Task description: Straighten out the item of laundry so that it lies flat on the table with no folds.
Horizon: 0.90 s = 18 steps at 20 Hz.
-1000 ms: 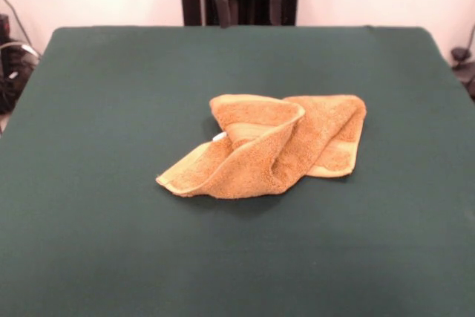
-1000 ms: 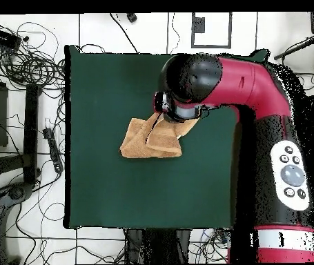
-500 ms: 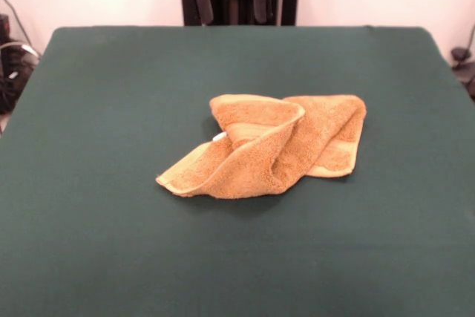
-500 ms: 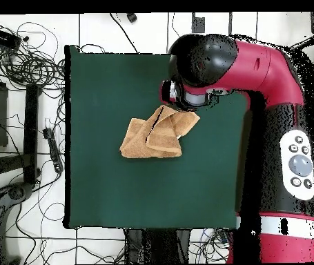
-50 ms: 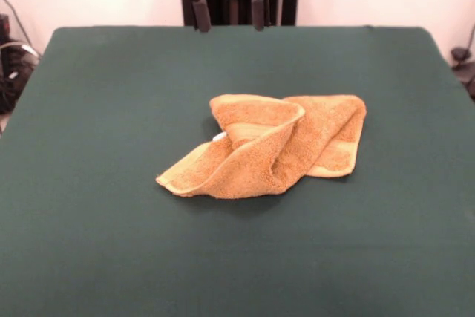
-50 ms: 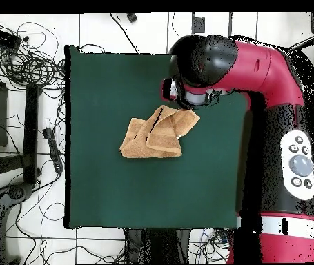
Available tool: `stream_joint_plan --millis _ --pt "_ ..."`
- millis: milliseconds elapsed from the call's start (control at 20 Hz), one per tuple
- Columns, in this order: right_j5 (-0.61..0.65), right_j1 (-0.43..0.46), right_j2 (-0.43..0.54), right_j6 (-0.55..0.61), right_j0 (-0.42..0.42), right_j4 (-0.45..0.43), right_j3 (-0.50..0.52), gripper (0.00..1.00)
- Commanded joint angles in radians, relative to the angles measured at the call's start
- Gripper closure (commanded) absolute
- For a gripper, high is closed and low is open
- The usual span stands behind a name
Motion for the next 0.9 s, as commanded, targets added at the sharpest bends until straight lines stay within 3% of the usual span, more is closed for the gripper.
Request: stream_joint_plan --millis 50,350,900 --pt "-0.189 0.079 0.012 0.025 -0.012 -0.022 0.182 0.0" --pt "-0.276 0.097 0.011 0.012 -0.02 -0.039 0.207 0.0" --pt "-0.277 0.092 0.01 0.01 -0.02 -0.034 0.215 0.0"
